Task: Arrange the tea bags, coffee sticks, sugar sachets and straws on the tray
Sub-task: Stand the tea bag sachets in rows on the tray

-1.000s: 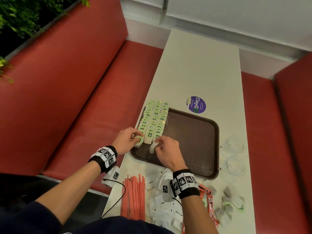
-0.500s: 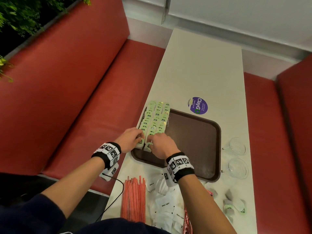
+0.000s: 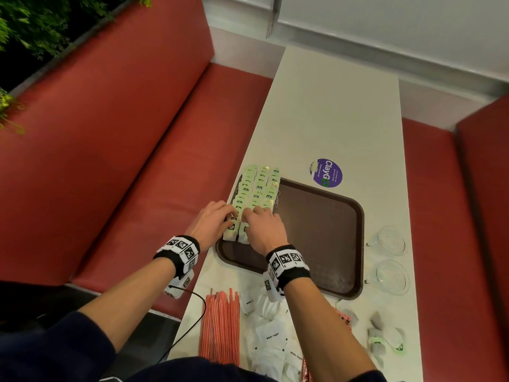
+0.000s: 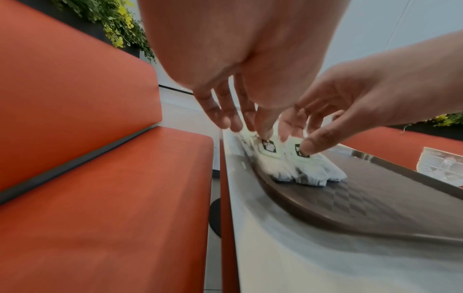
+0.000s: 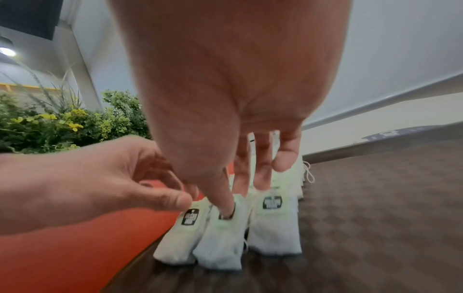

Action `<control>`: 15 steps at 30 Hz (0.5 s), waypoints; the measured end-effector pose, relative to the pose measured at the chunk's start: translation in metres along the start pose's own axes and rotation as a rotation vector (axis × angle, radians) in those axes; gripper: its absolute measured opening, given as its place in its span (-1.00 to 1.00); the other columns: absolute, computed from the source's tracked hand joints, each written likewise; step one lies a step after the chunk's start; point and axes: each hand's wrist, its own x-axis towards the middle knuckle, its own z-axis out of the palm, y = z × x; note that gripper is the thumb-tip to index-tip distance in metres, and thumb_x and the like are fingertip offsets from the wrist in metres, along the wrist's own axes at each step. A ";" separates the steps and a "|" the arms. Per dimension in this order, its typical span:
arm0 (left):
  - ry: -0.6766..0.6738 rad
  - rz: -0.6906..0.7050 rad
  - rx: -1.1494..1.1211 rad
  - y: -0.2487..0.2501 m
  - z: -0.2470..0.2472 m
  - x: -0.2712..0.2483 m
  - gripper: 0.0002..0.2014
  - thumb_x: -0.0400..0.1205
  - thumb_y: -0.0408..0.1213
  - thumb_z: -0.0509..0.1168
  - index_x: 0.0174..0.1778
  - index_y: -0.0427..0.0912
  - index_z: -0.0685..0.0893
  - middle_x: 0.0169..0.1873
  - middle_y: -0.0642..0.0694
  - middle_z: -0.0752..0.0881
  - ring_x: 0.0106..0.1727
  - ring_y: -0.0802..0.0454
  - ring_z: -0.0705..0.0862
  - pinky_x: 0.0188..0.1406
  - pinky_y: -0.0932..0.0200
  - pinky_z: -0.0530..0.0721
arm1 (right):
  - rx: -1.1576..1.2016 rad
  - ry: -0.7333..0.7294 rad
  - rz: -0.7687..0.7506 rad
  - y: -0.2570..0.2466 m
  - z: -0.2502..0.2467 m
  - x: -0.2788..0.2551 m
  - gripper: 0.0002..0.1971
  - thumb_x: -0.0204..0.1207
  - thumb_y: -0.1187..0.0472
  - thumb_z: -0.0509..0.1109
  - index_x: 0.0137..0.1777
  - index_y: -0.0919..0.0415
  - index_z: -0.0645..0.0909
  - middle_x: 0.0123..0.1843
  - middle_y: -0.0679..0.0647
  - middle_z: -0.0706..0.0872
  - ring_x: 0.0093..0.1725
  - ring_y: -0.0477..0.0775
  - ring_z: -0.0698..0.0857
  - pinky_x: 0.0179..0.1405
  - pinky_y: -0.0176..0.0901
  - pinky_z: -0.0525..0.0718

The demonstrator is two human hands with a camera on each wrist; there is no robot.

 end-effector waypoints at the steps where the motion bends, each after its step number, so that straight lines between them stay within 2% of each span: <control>1: 0.045 0.019 -0.006 -0.001 0.000 -0.002 -0.82 0.76 -0.24 0.46 0.27 0.00 0.72 0.12 0.08 0.67 0.13 0.00 0.53 0.14 -0.09 0.63 | 0.029 0.056 0.024 -0.001 0.002 -0.003 -0.63 0.70 0.28 0.45 0.46 0.04 0.57 0.35 0.13 0.68 0.37 0.31 0.63 0.29 0.24 0.65; 4: 0.130 0.075 0.001 -0.001 0.002 -0.012 -0.87 0.75 -0.19 0.48 0.19 0.01 0.74 0.12 0.13 0.69 0.12 0.01 0.52 0.10 -0.03 0.63 | 0.110 0.168 0.082 -0.004 0.010 -0.016 -0.71 0.71 0.27 0.45 0.37 0.03 0.61 0.29 0.08 0.70 0.29 0.26 0.64 0.19 0.16 0.65; 7: 0.094 0.117 0.089 -0.002 0.006 -0.023 -0.87 0.74 -0.07 0.47 0.16 0.04 0.78 0.11 0.17 0.73 0.12 0.02 0.53 0.08 -0.01 0.62 | 0.139 0.173 0.118 -0.007 0.023 -0.031 -0.83 0.77 0.10 0.43 0.31 0.01 0.68 0.26 0.01 0.74 0.27 0.21 0.64 0.20 0.13 0.62; 9: 0.047 0.115 0.159 -0.005 0.009 -0.026 -0.82 0.74 -0.02 0.46 0.23 0.08 0.79 0.16 0.20 0.74 0.16 0.03 0.53 0.06 0.00 0.60 | 0.153 0.160 0.150 -0.011 0.031 -0.036 -0.78 0.78 0.04 0.42 0.36 0.00 0.69 0.31 0.00 0.74 0.30 0.19 0.64 0.23 0.13 0.62; 15: 0.007 0.089 0.255 -0.006 0.009 -0.023 -0.74 0.71 -0.08 0.51 0.33 0.09 0.82 0.24 0.19 0.77 0.20 0.00 0.53 0.00 0.02 0.52 | 0.194 0.199 0.210 -0.022 0.040 -0.036 -0.69 0.78 0.03 0.43 0.47 0.02 0.70 0.38 0.02 0.72 0.37 0.20 0.62 0.31 0.13 0.60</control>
